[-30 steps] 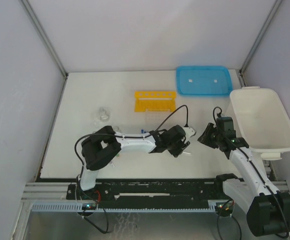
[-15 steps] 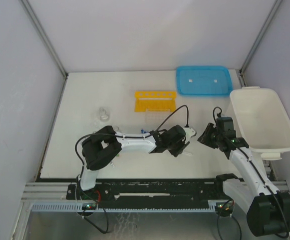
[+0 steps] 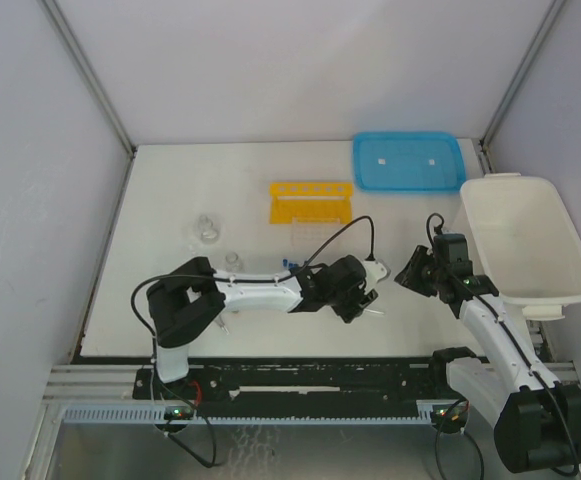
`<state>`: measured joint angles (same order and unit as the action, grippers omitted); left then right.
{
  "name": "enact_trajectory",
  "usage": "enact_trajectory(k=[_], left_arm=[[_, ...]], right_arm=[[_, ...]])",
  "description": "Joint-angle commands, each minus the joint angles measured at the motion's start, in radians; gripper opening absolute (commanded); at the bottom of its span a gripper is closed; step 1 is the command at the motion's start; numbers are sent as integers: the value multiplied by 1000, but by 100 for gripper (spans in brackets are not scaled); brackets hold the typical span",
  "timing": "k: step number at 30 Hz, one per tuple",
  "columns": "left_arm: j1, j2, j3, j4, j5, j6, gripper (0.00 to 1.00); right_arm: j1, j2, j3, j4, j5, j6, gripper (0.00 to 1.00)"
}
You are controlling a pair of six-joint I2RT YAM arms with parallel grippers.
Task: Organize the chemistry lab equipment
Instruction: Pick up the test tube at the center of the board.
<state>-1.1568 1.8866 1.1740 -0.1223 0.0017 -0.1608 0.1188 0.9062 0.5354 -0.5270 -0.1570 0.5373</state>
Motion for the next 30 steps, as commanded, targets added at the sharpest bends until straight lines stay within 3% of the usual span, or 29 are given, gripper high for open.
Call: enact_trajectory(k=[1,12,23,30], left_arm=[[-8,-81,-16,16,-31,85,56],[-15,-12,64,38,29,339,57],[15,20,98,61,246,483,56],[41,91,199,-64,335,536,53]], right_arm=[[-3,-4,1,37,-21,-18,31],[-29,0,1,60,-94,-6,31],[-96,1,11,58,-157,-22,31],[-112,12,23,60,-181,-23,31]])
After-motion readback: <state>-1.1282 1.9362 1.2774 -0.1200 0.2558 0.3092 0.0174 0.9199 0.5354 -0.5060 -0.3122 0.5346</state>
